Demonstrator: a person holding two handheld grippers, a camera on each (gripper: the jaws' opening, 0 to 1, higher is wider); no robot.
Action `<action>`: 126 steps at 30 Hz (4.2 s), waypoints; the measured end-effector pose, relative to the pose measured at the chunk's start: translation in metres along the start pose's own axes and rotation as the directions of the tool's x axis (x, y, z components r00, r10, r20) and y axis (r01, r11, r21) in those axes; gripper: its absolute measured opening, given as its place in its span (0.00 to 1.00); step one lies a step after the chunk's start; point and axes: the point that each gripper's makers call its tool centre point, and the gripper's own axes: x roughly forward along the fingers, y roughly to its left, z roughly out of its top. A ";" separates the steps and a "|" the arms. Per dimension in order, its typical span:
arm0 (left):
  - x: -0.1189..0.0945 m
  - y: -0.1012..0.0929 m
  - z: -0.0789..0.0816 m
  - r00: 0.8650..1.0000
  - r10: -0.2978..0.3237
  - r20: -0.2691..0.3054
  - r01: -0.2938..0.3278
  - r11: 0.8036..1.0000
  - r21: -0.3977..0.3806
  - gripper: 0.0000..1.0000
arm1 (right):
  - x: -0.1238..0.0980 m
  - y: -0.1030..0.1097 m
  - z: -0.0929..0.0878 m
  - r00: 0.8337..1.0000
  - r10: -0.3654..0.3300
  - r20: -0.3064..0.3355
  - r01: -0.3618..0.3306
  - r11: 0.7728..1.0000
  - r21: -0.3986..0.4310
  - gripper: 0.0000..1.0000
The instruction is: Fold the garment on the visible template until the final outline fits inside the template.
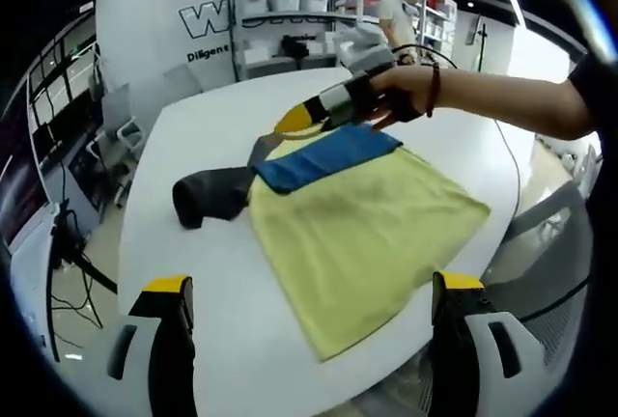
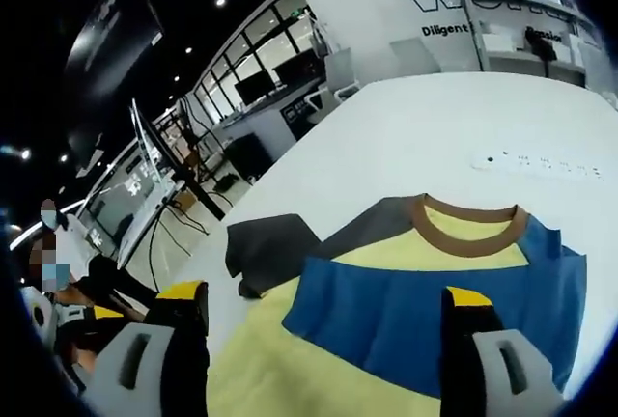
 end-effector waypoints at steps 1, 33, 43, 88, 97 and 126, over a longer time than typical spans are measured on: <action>0.000 0.000 0.000 1.000 0.000 0.002 0.000 1.000 -0.001 0.99 | -0.003 -0.002 0.000 1.000 -0.004 0.007 0.004 1.000 -0.003 0.99; 0.015 -0.017 0.009 0.999 -0.048 0.010 0.048 0.999 0.010 0.99 | -0.100 -0.125 -0.059 0.963 -0.269 -0.013 0.270 0.961 0.057 0.92; 0.016 -0.015 0.006 0.999 -0.044 0.005 0.044 0.999 0.002 0.99 | -0.106 -0.150 -0.079 0.940 -0.341 -0.008 0.341 0.939 0.046 0.66; 0.019 -0.016 0.000 0.998 -0.057 -0.029 0.058 0.998 0.014 0.99 | -0.150 -0.204 -0.109 0.892 -0.439 -0.109 0.443 0.897 0.009 0.00; 0.021 -0.017 -0.001 0.998 -0.061 -0.033 0.062 0.998 0.015 0.99 | -0.176 -0.226 -0.115 0.866 -0.485 -0.120 0.487 0.873 -0.008 0.00; 0.035 0.016 0.016 1.000 -0.017 0.011 0.017 1.000 -0.010 0.99 | -0.217 -0.267 -0.119 0.828 -0.546 -0.128 0.555 0.830 0.053 0.00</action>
